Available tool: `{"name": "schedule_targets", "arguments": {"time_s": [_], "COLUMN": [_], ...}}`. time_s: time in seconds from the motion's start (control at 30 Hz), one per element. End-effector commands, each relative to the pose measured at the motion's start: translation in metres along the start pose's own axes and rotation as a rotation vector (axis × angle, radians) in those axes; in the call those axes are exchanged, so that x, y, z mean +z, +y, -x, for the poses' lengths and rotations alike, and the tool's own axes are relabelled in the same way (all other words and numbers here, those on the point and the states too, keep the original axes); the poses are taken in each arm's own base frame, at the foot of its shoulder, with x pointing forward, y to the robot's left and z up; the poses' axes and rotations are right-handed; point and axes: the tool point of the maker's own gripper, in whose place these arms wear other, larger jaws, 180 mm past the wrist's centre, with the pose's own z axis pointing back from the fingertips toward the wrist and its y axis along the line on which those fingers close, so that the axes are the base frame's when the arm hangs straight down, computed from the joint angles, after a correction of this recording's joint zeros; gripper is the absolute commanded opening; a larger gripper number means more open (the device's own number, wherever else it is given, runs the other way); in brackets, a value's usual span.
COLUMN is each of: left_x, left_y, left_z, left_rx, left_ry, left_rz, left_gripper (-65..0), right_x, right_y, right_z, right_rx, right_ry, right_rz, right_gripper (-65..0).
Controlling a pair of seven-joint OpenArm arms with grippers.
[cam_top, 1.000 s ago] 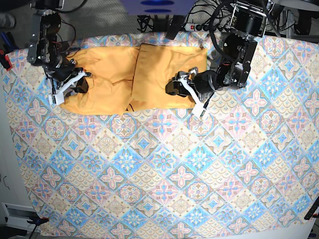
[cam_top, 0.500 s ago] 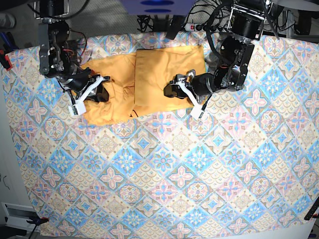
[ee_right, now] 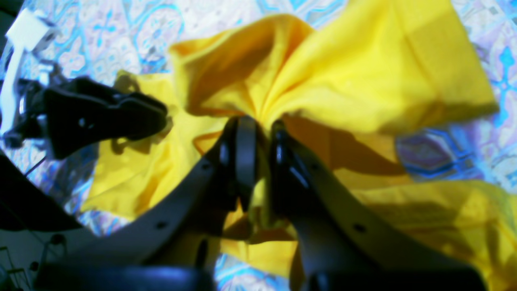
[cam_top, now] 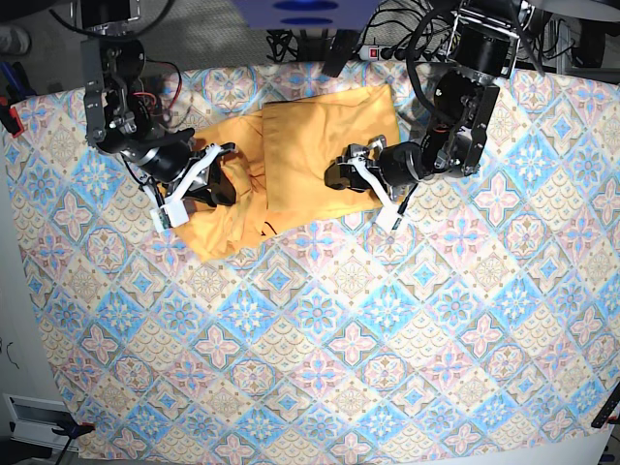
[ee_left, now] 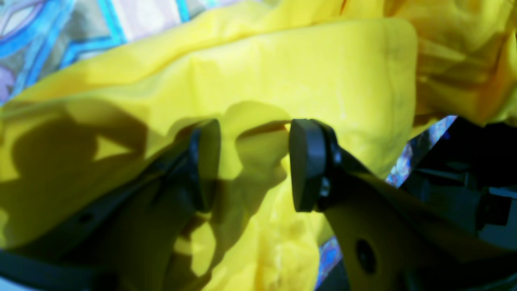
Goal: Fold the T-shirt properly
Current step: 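Fold the held end with the right gripper toward the left gripper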
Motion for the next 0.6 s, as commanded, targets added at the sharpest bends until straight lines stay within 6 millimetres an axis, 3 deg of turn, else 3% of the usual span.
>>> {"name": "schedule_targets", "arguments": {"time_s": [0.0,0.57], "left_x": [0.002,0.006], "left_y": [-0.006,-0.013], "left_z": [-0.013,-0.022], "left_rx": [-0.014,-0.039], "left_ry": [-0.035,-0.059], "left_rz": [0.019,0.031], "left_gripper": [-37.0,-37.0], "right_x": [0.004,-0.012], "right_y": [0.006,0.073], "right_z": [-0.015,-0.006], "right_rx": [0.018,0.033], "right_ry": [-0.05,-0.036], "right_rz": [-0.023,-0.182], "right_gripper": [-65.0,-65.0]}}
